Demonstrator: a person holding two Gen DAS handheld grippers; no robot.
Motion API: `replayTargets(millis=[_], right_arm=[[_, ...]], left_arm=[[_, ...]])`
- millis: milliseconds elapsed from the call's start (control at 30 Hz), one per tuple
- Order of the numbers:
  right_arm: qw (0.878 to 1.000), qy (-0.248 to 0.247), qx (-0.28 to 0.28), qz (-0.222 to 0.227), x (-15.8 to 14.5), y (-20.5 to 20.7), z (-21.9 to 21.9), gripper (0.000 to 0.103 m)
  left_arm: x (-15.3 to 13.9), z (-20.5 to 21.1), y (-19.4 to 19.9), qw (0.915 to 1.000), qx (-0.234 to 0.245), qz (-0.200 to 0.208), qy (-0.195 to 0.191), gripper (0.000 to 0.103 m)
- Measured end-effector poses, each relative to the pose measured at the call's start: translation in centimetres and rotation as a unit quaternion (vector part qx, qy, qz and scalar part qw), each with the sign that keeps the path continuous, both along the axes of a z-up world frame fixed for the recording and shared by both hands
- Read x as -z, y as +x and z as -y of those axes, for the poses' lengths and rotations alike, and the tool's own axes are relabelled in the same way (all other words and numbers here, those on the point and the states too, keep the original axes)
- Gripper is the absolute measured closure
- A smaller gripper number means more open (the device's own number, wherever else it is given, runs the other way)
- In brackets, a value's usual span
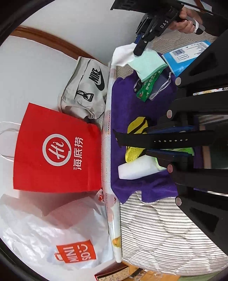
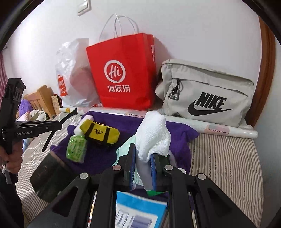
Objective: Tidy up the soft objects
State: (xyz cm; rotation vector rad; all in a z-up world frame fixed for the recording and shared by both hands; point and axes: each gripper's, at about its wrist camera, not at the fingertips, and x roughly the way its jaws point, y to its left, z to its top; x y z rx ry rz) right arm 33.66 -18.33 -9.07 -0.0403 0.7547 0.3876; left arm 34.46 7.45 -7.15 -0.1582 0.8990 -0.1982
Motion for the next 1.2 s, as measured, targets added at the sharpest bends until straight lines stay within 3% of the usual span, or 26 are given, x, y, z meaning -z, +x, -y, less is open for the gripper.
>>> replayTargets(millis=[667, 833, 933, 1000, 1200], right_arm=[[0.997, -0.028, -0.010, -0.071, 4.6, 4.2, -1.1, 0.086], [0.996, -0.029, -0.019, -0.079, 4.7, 4.3, -1.2, 0.073], [0.997, -0.027, -0.016, -0.074, 4.4, 4.2, -1.0, 0.056], [0.997, -0.024, -0.009, -0.071, 4.1, 4.0, -0.8, 0.051], [0.998, -0.022, -0.003, -0.062, 2.6, 2.8, -0.4, 0.048]], left_arm=[[4.0, 0.0, 3.8, 0.9989, -0.004, -0.043, -0.020, 0.086], [4.0, -0.2, 3.9, 0.9981, 0.001, -0.052, -0.032, 0.085], [3.7, -0.3, 3.7, 0.9979, 0.008, -0.052, -0.039, 0.076], [3.4, -0.2, 3.5, 0.9983, 0.006, -0.050, -0.031, 0.068], [2.1, 0.1, 2.2, 0.9989, 0.007, -0.040, -0.024, 0.067]])
